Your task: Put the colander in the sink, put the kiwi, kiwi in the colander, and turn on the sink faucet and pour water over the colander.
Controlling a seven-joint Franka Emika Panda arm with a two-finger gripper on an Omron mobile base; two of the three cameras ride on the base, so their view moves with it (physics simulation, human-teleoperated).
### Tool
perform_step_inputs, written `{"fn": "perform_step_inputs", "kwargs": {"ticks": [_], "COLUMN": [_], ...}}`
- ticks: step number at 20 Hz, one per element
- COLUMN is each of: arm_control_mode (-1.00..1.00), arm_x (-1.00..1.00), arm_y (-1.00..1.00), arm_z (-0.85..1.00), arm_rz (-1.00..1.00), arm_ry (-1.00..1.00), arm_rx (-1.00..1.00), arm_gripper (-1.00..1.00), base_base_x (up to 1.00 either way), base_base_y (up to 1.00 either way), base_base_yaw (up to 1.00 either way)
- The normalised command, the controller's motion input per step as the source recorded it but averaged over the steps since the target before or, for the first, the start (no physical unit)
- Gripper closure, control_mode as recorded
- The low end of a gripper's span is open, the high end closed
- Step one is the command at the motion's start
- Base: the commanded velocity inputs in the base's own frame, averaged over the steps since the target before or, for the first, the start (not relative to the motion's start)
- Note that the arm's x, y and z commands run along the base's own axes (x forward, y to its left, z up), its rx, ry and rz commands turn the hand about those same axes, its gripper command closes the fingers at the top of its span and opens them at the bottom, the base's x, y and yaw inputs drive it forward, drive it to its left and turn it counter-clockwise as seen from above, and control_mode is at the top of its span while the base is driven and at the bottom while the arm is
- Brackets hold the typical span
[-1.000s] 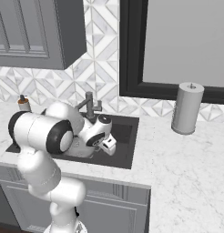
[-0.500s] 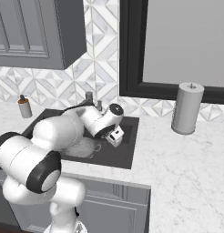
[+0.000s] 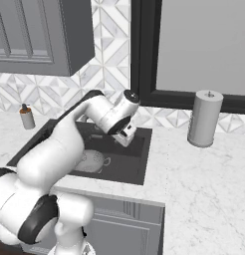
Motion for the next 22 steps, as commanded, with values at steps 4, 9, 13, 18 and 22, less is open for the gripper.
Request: {"fn": "perform_step_inputs", "kwargs": {"ticks": [4,9,13,18,22], "arm_control_mode": [-1.00,-1.00,-1.00,-1.00,-1.00], "arm_x": [-1.00,-1.00,-0.96,-0.67,-0.32], "arm_y": [0.81,1.00,1.00,1.00,1.00], "arm_z": [1.00,0.85,0.40,0.00,-0.23], "arm_rz": [0.23,0.26,0.27,0.24,0.12], "arm_ry": [0.00,-0.09,-0.09,-0.01,0.00], "arm_rx": [-0.08,-0.16,-0.22,-0.19,-0.11], "arm_gripper": [-1.00,-1.00,-1.00,-1.00,-1.00], "base_base_x": [0.00,0.00,0.00,0.00,0.00], "base_base_y": [0.00,0.00,0.00,0.00,0.00], "base_base_yaw": [0.00,0.00,0.00,0.00,0.00]}}
